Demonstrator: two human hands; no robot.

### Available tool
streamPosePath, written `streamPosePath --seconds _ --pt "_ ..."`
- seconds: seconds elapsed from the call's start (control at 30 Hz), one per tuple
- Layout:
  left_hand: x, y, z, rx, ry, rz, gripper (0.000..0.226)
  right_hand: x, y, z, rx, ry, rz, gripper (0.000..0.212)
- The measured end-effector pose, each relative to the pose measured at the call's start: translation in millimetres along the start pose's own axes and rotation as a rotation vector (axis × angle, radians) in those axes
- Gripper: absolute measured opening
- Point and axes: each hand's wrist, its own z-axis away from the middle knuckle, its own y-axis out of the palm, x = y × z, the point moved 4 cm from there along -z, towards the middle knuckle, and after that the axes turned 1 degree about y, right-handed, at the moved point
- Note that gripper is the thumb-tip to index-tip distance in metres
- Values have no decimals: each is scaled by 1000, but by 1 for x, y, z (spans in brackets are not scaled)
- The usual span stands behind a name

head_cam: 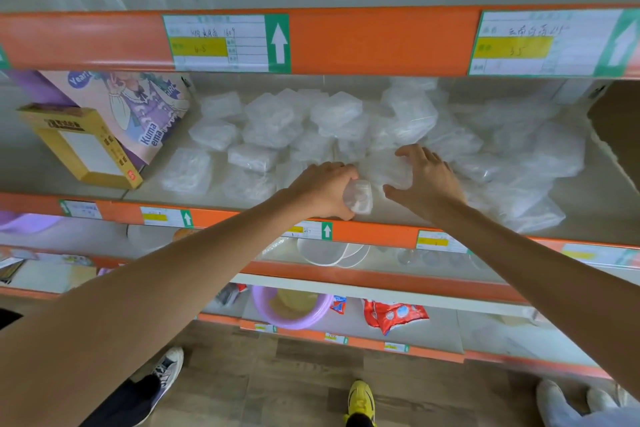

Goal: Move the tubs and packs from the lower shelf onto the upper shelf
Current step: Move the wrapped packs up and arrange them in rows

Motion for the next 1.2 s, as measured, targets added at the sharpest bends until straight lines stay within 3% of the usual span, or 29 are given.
streamPosePath --seconds 0.4,0.9,1.2 --pt "0 -27 34 -142 -9 -17 61 8 -25 19 32 -43 43 68" --pt "-19 -83 135 -228 -13 -13 64 72 -83 101 -70 -149 85 63" --pt "-34 -157 196 -442 70 54 63 124 -150 141 -158 -193 151 64"
